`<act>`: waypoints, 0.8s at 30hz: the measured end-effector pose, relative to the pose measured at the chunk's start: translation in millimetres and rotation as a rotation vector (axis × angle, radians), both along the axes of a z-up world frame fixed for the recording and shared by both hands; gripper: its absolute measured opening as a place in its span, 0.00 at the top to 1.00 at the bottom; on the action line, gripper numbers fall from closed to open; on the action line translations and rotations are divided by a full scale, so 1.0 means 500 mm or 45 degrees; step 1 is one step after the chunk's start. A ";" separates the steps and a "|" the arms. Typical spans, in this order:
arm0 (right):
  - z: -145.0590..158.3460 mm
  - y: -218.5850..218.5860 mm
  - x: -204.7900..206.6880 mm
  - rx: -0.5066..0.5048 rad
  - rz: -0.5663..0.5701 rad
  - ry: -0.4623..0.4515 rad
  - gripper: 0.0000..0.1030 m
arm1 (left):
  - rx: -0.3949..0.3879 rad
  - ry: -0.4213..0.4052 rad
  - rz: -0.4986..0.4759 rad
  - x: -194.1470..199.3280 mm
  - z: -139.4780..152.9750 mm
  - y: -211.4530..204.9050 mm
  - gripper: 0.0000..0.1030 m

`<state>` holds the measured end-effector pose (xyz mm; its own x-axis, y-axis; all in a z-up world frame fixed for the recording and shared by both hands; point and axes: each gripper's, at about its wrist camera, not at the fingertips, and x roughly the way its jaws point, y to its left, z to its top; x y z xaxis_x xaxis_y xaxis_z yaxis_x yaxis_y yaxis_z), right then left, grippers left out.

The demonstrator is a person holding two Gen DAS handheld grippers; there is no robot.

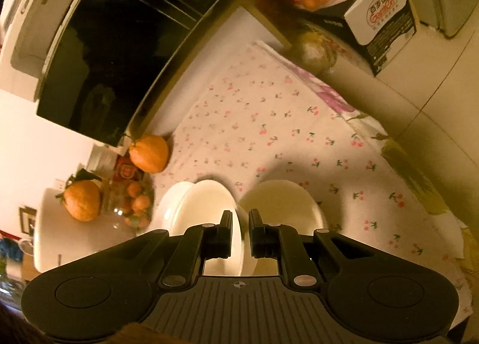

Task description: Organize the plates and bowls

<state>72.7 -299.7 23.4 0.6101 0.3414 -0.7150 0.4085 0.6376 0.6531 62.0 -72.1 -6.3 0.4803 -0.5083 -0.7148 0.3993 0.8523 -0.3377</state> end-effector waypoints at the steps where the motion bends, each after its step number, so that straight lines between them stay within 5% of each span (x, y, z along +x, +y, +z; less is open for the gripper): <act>1: 0.000 0.001 0.000 -0.012 0.003 0.005 0.86 | 0.017 -0.004 -0.001 -0.001 -0.004 -0.005 0.82; 24: -0.032 -0.002 0.011 -0.105 -0.019 0.106 0.86 | 0.172 -0.100 -0.030 -0.009 -0.041 -0.052 0.80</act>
<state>78.0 -300.7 7.5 0.5518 0.2710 -0.7887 0.4690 0.6811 0.5622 57.7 -98.1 -26.9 0.5263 -0.4218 -0.7383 0.4405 0.8779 -0.1875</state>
